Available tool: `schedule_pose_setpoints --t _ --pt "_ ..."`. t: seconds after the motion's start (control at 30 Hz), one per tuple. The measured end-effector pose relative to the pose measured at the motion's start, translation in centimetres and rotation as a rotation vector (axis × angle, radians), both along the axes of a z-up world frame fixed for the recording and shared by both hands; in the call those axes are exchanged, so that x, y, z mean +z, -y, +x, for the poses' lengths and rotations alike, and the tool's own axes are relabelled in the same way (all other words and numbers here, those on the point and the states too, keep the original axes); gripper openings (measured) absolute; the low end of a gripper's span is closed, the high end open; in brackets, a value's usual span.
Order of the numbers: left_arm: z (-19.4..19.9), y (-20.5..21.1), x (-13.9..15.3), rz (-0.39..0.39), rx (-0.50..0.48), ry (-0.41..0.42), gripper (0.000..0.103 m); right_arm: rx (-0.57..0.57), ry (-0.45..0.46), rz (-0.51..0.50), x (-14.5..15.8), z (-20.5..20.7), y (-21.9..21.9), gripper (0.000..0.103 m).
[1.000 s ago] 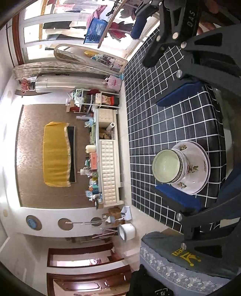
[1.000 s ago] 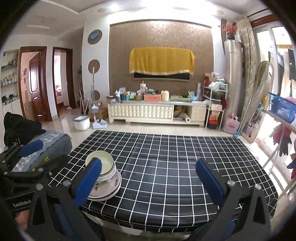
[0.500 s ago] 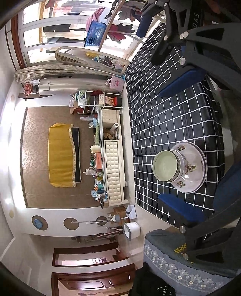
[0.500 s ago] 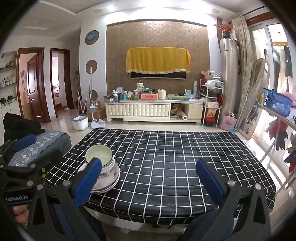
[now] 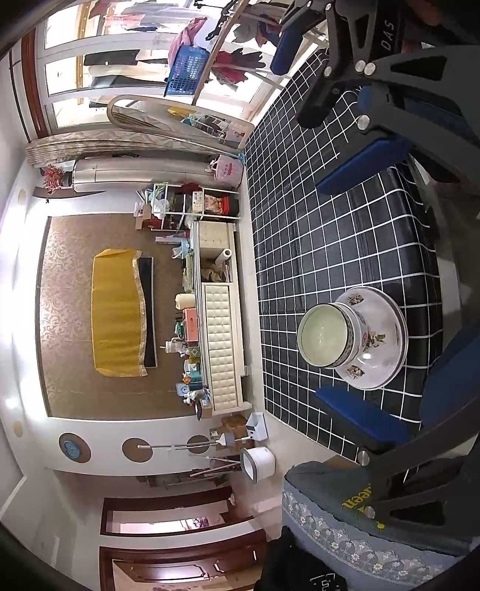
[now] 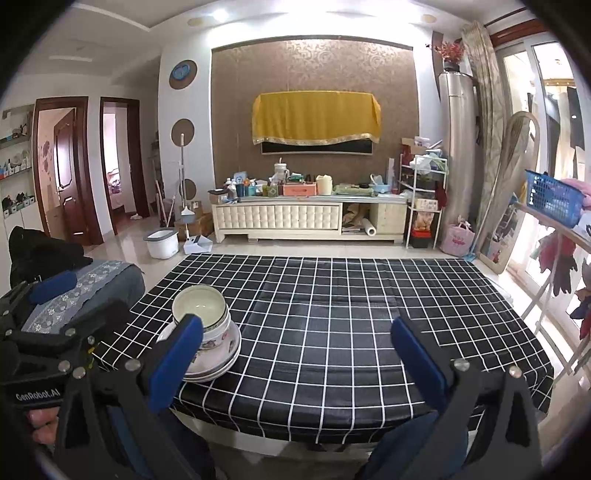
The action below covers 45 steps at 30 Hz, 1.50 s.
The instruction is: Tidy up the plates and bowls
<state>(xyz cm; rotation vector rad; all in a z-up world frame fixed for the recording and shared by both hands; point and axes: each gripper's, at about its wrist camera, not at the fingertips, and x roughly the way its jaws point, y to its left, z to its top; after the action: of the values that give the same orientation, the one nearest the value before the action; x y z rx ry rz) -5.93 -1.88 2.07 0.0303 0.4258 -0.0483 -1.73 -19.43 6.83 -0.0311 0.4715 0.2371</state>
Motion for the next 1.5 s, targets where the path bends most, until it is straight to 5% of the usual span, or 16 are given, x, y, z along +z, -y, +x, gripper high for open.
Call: schedule_pose_setpoints --t 1.5 --pt "-0.06 -0.33 -0.43 -0.006 -0.029 -0.025 0.103 0.003 -0.013 0.007 -0.35 -0.25 0.50 0.103"
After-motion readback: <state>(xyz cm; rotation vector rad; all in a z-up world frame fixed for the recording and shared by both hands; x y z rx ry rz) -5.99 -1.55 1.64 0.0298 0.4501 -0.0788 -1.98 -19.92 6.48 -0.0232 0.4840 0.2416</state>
